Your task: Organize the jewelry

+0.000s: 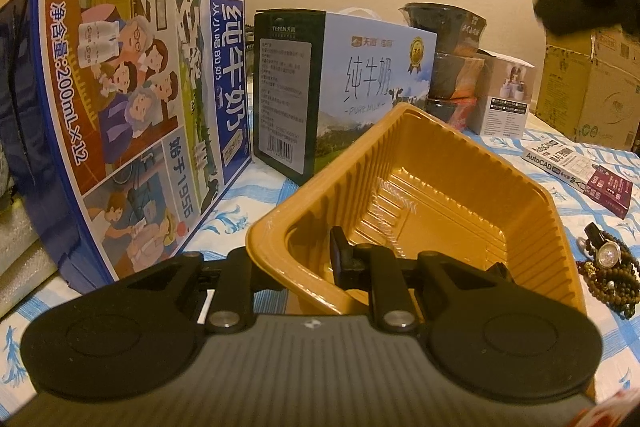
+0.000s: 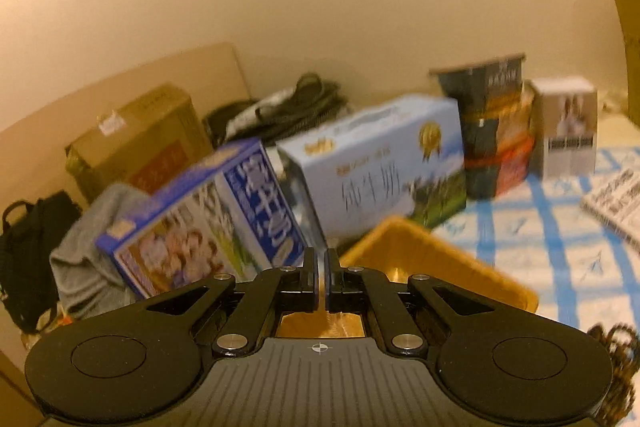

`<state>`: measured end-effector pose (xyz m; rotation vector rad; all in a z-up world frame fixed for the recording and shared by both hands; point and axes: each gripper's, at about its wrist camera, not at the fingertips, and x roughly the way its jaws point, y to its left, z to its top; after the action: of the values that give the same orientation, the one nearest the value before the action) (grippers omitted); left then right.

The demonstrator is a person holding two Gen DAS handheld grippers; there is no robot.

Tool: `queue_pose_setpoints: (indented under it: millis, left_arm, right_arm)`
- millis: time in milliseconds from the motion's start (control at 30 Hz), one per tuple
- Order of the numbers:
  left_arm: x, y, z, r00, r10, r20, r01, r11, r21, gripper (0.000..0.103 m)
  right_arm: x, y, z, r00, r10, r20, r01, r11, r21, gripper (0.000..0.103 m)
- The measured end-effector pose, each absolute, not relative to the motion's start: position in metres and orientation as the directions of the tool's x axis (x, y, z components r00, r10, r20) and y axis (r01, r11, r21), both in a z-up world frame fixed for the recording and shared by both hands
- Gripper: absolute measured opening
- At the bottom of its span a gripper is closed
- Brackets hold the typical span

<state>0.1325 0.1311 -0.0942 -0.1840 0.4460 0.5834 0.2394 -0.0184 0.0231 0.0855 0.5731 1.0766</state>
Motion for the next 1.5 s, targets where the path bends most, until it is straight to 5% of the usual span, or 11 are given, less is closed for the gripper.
queue_pose_setpoints:
  millis: [233,433,867,1500]
  left_arm:
    - [0.132,0.131,-0.095,0.743,0.49,-0.456,-0.568,0.822,-0.043,0.018]
    - [0.132,0.131,-0.095,0.743,0.49,-0.455,-0.568,0.822,-0.043,0.018]
    - [0.132,0.129,-0.094,0.74,0.498,-0.452,-0.57,0.821,-0.028,0.018]
    - [0.134,0.13,-0.095,0.743,0.496,-0.45,-0.565,0.825,-0.023,0.018]
  right_arm:
    - [0.238,-0.046,-0.002,0.377,0.808,-0.452,-0.761,0.548,0.346,0.007]
    - [0.235,-0.102,-0.033,0.454,0.724,-0.519,-0.646,0.669,0.367,0.04]
    - [0.233,-0.182,-0.081,0.568,0.513,-0.643,-0.461,0.846,0.267,0.041]
    - [0.277,-0.12,-0.122,0.606,0.487,-0.629,-0.649,0.76,-0.038,0.04]
